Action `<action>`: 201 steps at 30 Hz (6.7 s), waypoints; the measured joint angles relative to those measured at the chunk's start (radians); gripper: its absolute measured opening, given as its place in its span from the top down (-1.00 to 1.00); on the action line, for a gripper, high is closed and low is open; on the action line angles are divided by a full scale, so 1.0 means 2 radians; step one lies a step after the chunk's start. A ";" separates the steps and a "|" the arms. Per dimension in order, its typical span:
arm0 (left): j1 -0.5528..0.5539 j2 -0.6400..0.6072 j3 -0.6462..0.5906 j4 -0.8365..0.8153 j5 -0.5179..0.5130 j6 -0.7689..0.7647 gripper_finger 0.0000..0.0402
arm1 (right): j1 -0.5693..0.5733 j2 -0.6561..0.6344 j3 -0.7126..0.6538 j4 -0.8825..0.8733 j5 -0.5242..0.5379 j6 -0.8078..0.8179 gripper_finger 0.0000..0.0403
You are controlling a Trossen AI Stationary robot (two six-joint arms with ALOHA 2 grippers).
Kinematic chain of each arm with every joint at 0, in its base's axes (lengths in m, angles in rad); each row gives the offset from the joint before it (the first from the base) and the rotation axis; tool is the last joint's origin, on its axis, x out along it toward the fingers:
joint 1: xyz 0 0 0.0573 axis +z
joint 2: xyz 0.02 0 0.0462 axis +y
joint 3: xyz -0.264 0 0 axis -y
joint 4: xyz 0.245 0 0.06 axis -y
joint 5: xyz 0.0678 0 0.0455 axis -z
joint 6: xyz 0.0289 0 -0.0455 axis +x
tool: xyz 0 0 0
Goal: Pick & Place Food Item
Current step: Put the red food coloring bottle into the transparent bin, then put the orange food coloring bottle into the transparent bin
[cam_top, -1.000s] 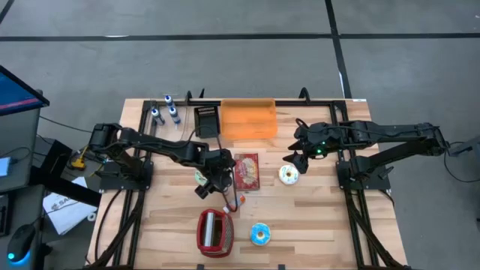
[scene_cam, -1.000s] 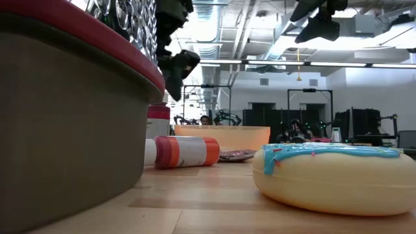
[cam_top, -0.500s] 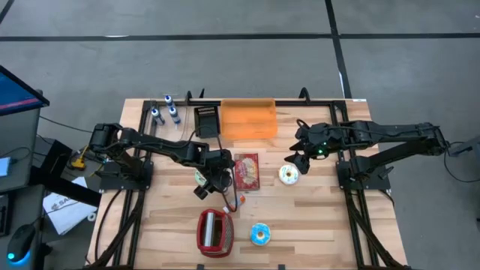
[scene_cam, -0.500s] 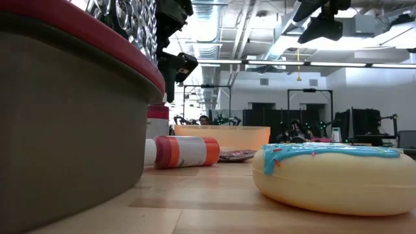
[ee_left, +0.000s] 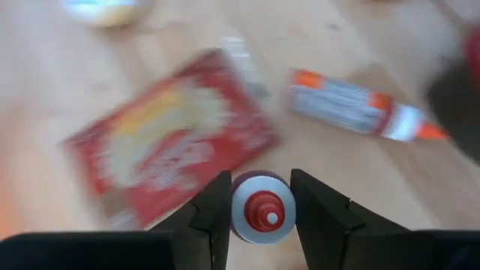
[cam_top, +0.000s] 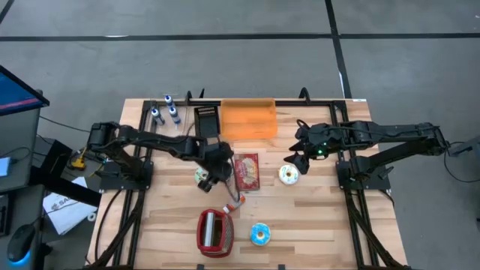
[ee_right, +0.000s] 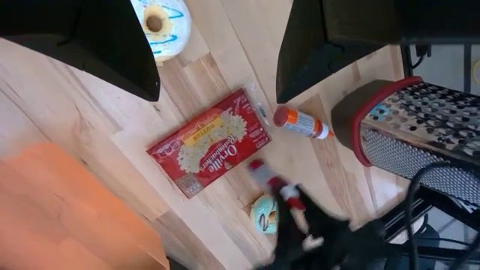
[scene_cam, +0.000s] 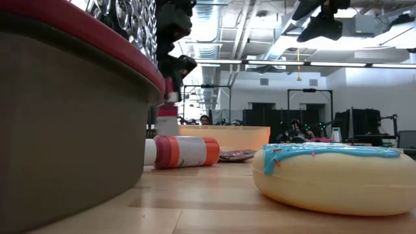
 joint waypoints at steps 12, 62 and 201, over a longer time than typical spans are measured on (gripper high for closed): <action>0.138 -0.149 0.001 -0.056 -0.140 -0.117 0.45 | -0.003 0.000 0.000 0.015 0.016 0.013 -0.28; 0.335 -0.260 -0.189 -0.206 -0.395 -0.781 0.45 | -0.033 -0.003 0.000 0.039 0.035 0.022 -0.28; -0.014 -0.419 -0.222 0.015 -0.055 -0.525 0.40 | 0.054 0.410 0.047 0.371 -0.173 -0.464 -0.28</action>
